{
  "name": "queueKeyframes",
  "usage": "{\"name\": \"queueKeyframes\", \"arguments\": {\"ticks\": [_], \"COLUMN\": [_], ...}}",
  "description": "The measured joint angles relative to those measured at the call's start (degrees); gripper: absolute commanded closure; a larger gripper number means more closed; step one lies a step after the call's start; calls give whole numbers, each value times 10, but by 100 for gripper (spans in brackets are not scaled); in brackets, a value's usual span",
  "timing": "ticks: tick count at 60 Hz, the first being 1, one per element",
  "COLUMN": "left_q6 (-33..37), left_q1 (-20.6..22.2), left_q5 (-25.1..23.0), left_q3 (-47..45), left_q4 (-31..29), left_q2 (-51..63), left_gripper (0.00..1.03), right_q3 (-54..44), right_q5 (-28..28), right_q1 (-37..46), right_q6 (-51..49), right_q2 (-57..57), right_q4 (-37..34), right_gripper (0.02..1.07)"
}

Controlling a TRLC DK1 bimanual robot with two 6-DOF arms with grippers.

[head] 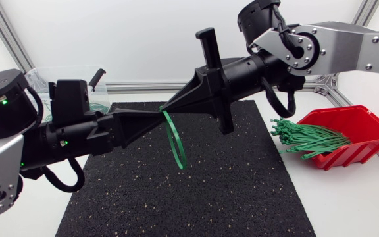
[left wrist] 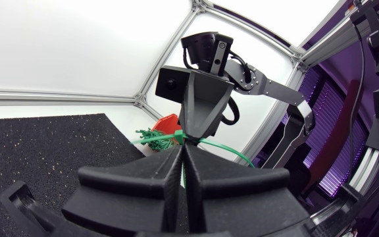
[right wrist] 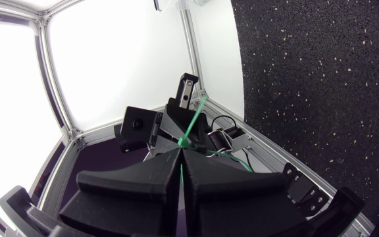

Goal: Take a green cable tie from the red box, thread the tail through the head to close it, then place it in the transparent bin on the left.

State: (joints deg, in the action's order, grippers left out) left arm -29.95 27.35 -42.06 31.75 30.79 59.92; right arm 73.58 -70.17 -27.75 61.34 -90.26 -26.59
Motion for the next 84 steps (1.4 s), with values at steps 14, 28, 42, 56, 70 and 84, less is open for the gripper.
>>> {"name": "queueKeyframes", "arguments": {"ticks": [14, 28, 42, 56, 70, 84], "left_q6": [5, 61, 170, 299, 333, 341], "left_q1": [-2, -39, -53, -11, 14, 15], "left_q5": [-1, -72, -101, -37, -9, -2], "left_q3": [-2, -1, -2, -45, -55, -57], "left_q4": [-3, 1, -36, -36, -24, -23], "left_q2": [0, -2, 14, 16, 12, 2], "left_gripper": [100, 100, 97, 97, 97, 97], "right_q3": [0, -25, -47, -52, -54, -58], "right_q5": [-6, -5, -32, -35, -35, -35], "right_q1": [-1, 26, 60, 45, 18, -6], "right_q6": [-2, -22, -33, -107, -162, -171], "right_q2": [-4, 27, 38, 8, -34, -40], "right_q4": [-7, -14, 56, 84, 84, 81], "right_gripper": [57, 21, 21, 23, 45, 55]}}
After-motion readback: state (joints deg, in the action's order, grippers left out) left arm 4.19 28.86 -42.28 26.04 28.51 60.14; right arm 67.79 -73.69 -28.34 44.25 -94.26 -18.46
